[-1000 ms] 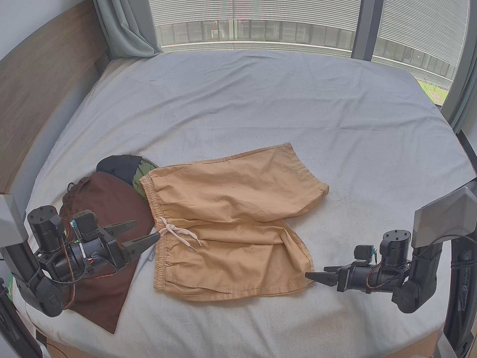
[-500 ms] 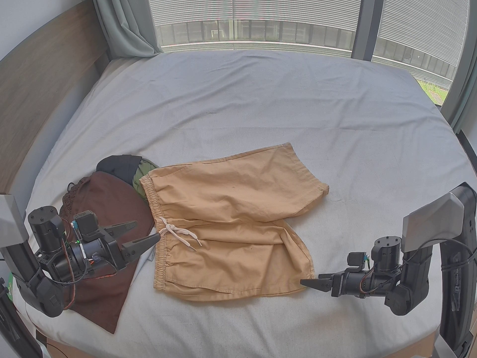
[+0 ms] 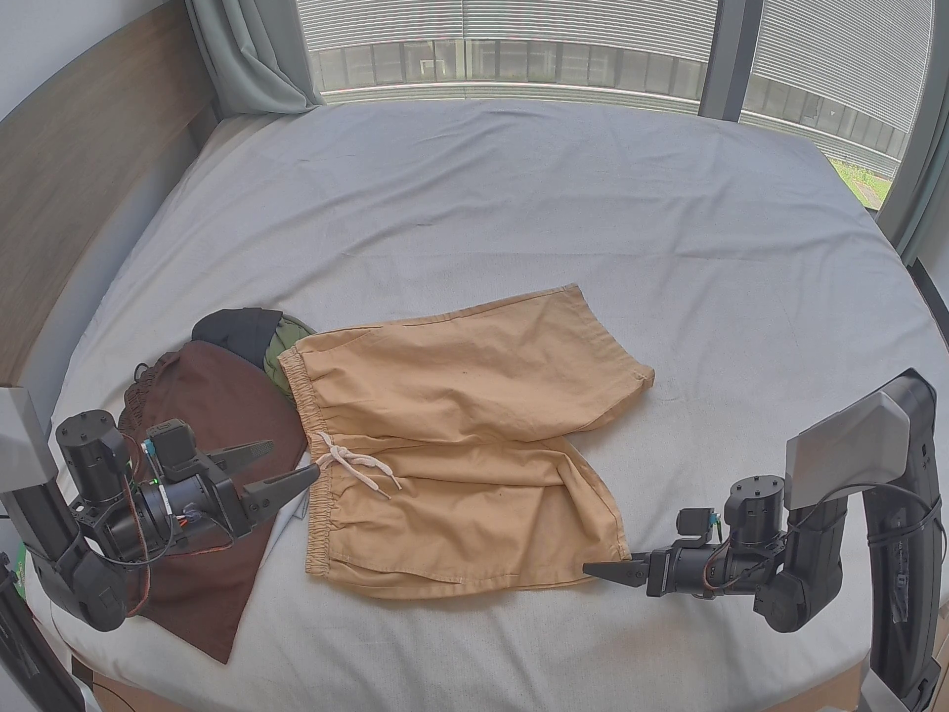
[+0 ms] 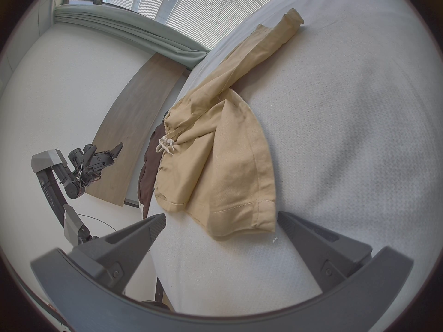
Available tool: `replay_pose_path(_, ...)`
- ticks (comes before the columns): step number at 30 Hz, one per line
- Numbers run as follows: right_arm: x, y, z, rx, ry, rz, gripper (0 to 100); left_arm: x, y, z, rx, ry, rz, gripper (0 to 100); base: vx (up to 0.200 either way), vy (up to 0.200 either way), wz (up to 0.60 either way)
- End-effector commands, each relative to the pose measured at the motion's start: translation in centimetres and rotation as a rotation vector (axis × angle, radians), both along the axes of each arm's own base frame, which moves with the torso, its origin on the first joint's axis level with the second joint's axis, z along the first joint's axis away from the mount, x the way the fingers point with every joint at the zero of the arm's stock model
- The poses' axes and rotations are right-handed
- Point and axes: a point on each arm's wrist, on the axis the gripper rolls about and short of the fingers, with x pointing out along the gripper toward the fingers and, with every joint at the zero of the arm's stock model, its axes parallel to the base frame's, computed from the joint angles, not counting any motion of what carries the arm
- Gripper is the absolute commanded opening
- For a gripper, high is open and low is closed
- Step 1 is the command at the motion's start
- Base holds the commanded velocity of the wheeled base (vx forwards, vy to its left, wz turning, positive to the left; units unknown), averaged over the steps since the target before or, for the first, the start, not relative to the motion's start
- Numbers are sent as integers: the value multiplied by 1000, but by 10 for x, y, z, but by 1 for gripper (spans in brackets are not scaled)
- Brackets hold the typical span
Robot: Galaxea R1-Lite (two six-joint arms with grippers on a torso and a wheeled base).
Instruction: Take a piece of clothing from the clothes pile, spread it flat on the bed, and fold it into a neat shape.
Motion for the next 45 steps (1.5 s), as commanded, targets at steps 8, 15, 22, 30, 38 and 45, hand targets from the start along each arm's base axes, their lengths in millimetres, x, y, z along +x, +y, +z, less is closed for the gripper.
replay_pose_path(8,-7,4,23,17,-43,22,100,1,-1,-2,0,9,-2,100,0,0,0)
replay_pose_path(15,-10,2,32,25,-60,16,100,1,-1,-3,1,12,-2,100,0,0,0)
replay_pose_path(22,-8,1,30,23,-58,11,0,1,-1,-3,1,12,-2,100,0,0,0)
replay_pose_path(30,-5,-6,30,17,-67,-16,0,1,-1,-3,1,12,-4,100,0,0,0)
replay_pose_path(38,6,-23,35,15,-104,-86,0,1,-1,-4,1,13,-5,100,0,0,0)
replay_pose_path(45,22,-42,39,20,-149,-164,0,1,-1,-4,1,13,-5,100,0,0,0)
